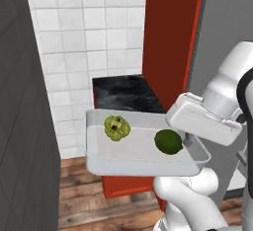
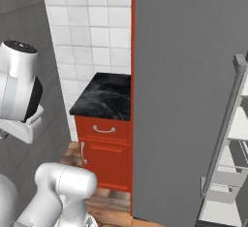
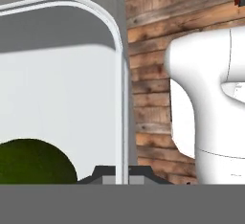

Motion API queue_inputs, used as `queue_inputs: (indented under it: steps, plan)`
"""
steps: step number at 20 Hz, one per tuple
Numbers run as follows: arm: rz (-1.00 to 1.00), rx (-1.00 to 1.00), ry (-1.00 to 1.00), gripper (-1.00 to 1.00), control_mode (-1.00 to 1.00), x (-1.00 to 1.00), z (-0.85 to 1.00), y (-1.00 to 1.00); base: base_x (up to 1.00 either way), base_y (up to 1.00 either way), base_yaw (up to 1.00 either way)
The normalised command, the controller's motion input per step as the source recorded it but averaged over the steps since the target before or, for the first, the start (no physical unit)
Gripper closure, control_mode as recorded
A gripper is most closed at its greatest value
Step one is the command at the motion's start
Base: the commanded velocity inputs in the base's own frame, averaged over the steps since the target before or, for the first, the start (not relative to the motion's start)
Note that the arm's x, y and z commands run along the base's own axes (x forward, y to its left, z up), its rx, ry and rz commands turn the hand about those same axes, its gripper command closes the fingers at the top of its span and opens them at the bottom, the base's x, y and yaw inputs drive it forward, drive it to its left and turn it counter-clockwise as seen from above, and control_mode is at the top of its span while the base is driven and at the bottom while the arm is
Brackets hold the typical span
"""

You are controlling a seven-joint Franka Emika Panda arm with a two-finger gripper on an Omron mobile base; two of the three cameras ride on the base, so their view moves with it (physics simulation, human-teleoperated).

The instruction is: Take the lime and broccoli out of the freezer and place them in the tupperware container on the counter. Then put the tupperware containing the vegetables back in the freezer.

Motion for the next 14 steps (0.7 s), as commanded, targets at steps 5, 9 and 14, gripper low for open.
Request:
queue_inputs:
  steps: [5, 9, 14]
  plan:
    - [0.00, 0.00, 0.00, 1.00, 1.00, 0.00, 0.00, 0.00, 0.17, -0.80, -0.05]
    - [0.00, 0.00, 0.00, 1.00, 1.00, 0.00, 0.00, 0.00, 0.16, -0.97, -0.01]
    - [0.00, 0.00, 0.00, 1.00, 1.00, 0.00, 0.00, 0.00, 0.10, -0.75, 0.01]
